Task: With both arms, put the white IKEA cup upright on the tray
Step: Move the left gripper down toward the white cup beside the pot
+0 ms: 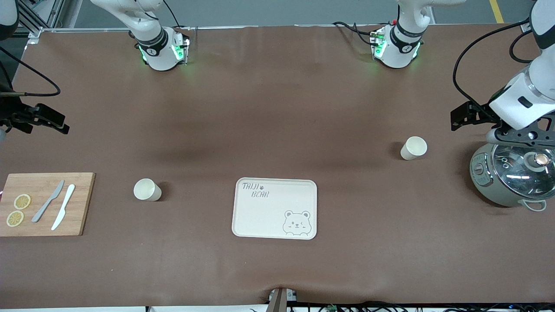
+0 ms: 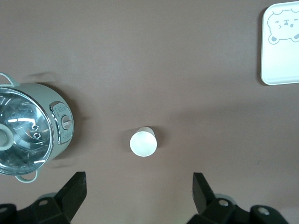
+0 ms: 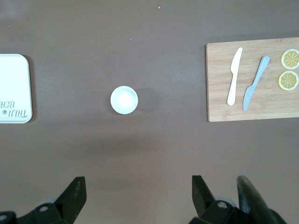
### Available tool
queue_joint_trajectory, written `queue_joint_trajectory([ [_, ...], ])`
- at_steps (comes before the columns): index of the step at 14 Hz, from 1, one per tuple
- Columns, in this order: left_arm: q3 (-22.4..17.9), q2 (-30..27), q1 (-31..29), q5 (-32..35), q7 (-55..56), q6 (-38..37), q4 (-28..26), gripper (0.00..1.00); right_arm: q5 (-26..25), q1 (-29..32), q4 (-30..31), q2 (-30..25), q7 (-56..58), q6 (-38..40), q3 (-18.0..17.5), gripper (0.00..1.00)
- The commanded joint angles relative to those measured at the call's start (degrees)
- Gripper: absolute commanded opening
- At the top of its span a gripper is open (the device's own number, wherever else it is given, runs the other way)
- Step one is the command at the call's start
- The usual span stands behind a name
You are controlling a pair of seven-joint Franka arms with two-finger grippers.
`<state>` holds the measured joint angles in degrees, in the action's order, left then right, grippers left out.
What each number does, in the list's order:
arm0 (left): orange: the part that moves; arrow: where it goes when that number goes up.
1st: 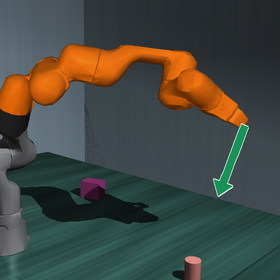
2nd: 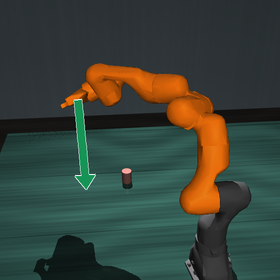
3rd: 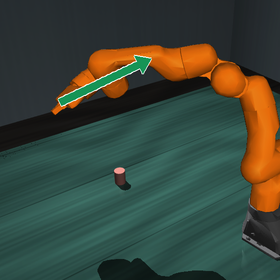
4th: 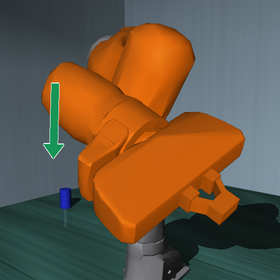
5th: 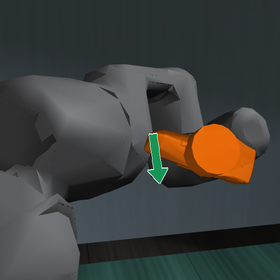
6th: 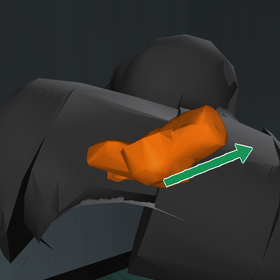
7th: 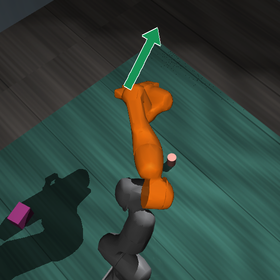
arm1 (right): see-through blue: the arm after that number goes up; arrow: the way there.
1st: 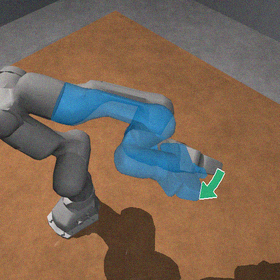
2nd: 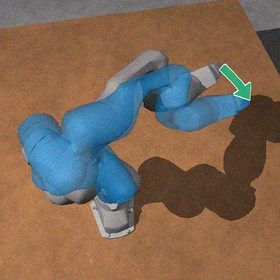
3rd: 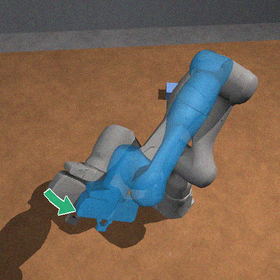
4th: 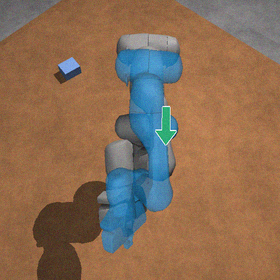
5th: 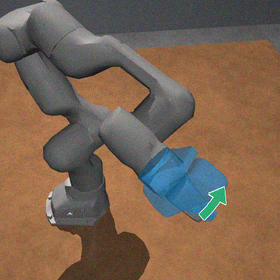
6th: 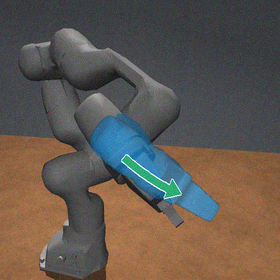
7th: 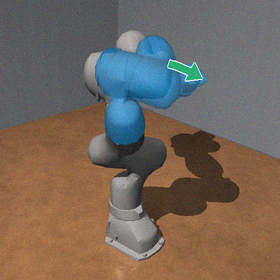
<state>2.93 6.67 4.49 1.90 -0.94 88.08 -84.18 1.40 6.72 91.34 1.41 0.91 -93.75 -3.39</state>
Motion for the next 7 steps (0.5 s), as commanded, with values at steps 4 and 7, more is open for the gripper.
queue_joint_trajectory([
  [4,-0.21,0.97,0.86,0.47,0.24,0.43,0.42,1.0,0.27,0.31,-0.55,0.26,0.5,0.23,-0.48,1.0],
  [7,0.4,0.89,0.52,0.65,0.24,0.43,0.25,1.0,0.18,0.31,-0.55,0.26,0.5,0.23,-0.48,1.0],
])
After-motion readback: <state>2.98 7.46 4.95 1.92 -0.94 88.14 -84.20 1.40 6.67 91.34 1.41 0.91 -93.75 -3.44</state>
